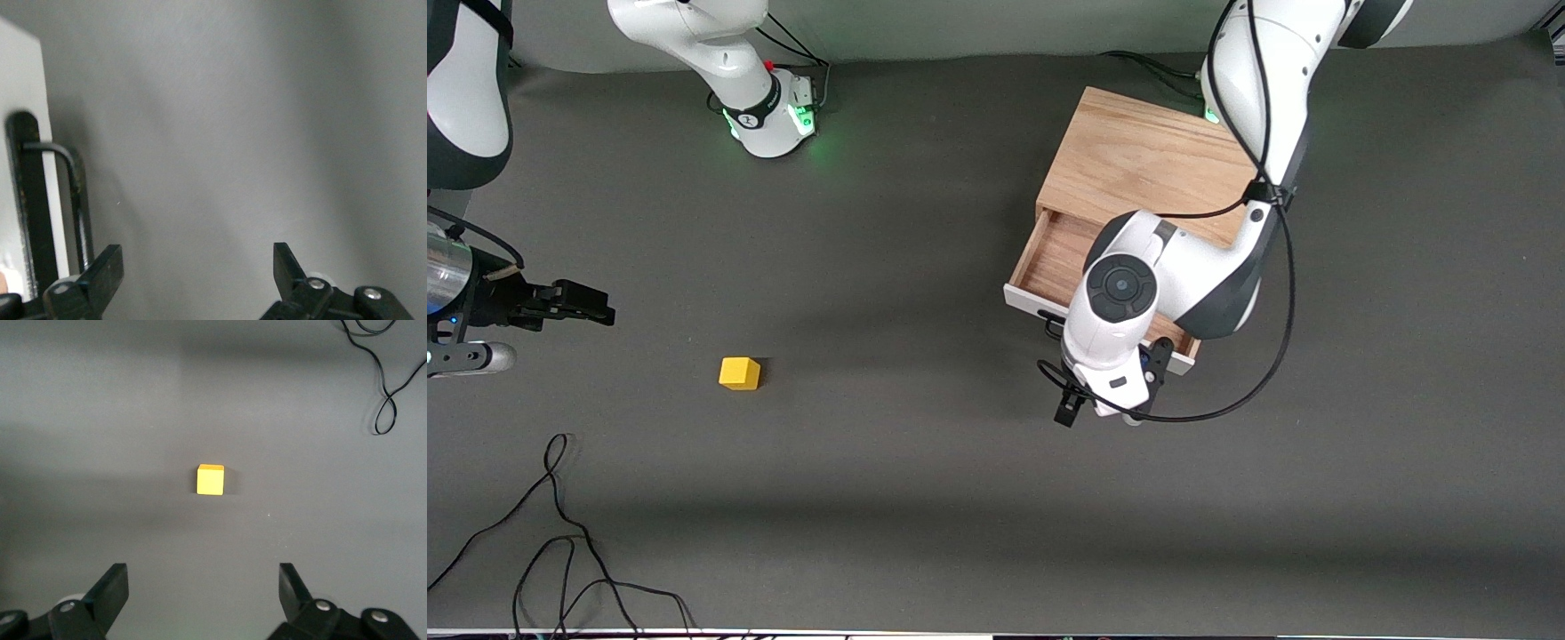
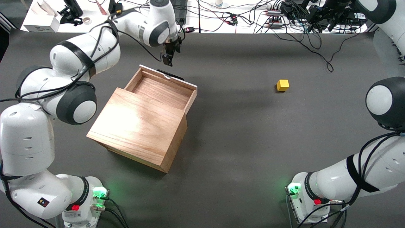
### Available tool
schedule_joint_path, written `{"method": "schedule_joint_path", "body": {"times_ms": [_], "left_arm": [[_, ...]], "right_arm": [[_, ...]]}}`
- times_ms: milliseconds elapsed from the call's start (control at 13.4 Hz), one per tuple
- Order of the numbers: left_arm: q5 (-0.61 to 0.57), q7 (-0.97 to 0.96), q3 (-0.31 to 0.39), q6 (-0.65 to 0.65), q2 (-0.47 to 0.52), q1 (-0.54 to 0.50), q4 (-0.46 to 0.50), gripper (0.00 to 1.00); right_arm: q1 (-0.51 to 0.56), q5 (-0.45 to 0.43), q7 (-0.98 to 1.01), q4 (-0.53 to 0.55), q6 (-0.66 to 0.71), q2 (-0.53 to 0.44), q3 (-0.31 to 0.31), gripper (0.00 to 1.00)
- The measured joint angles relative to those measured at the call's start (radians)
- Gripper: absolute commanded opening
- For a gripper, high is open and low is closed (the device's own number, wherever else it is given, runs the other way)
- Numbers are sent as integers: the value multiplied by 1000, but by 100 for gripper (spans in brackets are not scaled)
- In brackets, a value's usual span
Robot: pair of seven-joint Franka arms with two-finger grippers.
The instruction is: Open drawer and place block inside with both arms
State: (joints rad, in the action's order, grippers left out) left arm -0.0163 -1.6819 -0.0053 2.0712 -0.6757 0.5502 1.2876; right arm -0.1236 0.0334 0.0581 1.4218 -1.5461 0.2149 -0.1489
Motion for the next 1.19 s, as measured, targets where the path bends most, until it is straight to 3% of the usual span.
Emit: {"method": "schedule_joint_path", "body": {"times_ms": [373, 597, 896, 1194], "left_arm": [[-3, 335, 16, -262, 137, -103, -56, 100], [-3, 541, 18, -419, 214, -159, -54, 100], [13, 828, 20, -527, 278, -279, -43, 100], [33, 1153, 23, -571, 406, -432, 63, 100]], "right_arm": [[0, 2, 0, 0, 3, 0, 0, 100], [6, 51, 2, -1, 3, -1, -14, 100], [16, 69, 8, -3, 2, -5, -28, 100], [11, 70, 8, -4, 0, -4, -26, 100]]}}
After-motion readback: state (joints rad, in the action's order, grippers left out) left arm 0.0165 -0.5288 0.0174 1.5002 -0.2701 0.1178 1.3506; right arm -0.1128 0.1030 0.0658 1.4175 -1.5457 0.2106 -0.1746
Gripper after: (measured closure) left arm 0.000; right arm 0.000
